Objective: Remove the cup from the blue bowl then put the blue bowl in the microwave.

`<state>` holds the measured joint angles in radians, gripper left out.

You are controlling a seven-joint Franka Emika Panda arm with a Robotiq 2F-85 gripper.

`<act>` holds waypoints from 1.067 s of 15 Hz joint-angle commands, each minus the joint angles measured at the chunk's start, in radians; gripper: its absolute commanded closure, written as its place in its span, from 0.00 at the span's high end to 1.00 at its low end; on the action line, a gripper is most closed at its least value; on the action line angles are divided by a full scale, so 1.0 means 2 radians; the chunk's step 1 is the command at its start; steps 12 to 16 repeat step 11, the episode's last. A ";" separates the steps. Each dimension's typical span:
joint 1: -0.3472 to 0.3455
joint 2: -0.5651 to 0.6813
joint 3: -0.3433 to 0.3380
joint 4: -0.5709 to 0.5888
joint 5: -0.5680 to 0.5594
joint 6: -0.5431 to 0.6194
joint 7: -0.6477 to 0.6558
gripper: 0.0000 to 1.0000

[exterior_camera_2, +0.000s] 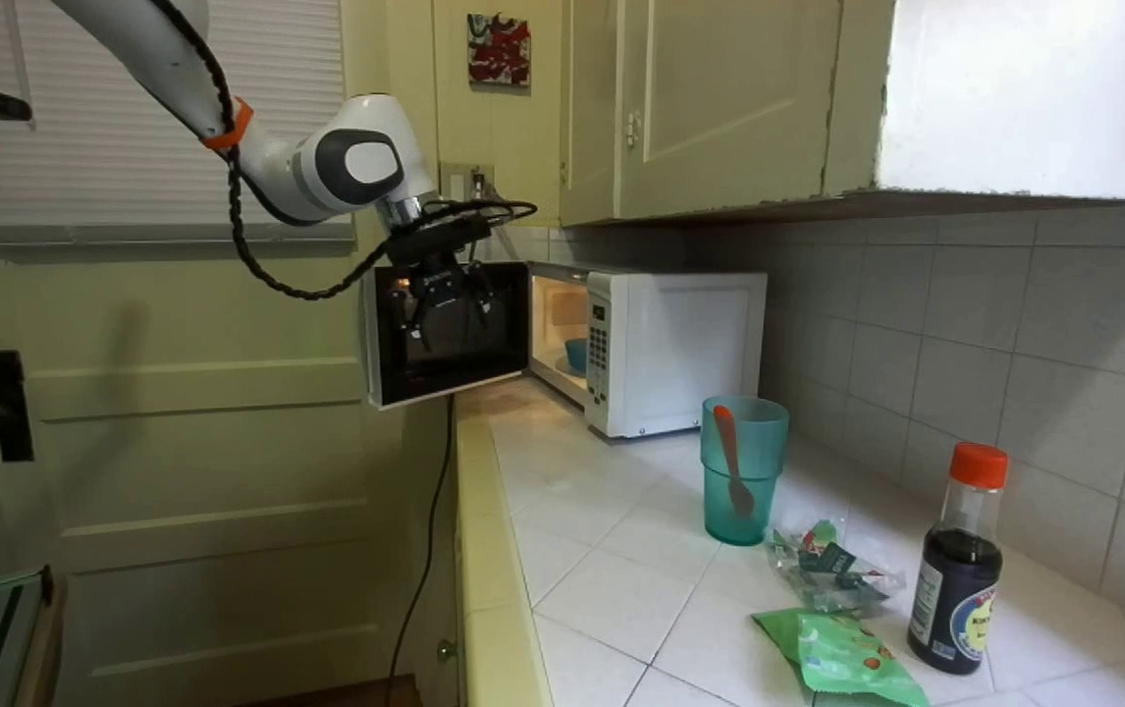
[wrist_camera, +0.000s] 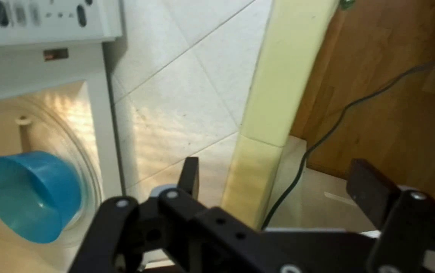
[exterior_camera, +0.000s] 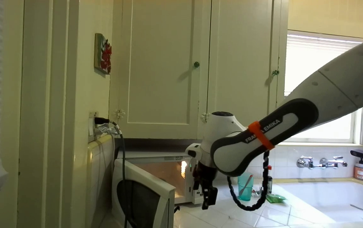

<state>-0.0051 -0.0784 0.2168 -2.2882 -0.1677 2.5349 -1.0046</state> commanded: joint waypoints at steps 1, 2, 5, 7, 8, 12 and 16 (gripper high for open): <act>0.015 -0.119 -0.040 -0.082 -0.008 -0.094 0.052 1.00; 0.013 -0.144 -0.050 -0.095 -0.016 -0.117 0.069 1.00; 0.007 -0.200 -0.072 -0.104 -0.036 -0.205 0.117 1.00; 0.000 -0.221 -0.086 -0.091 -0.052 -0.255 0.151 1.00; 0.022 -0.190 -0.094 -0.084 -0.044 -0.224 0.124 1.00; 0.019 -0.217 -0.104 -0.084 -0.054 -0.249 0.143 1.00; 0.019 -0.217 -0.104 -0.084 -0.054 -0.249 0.143 1.00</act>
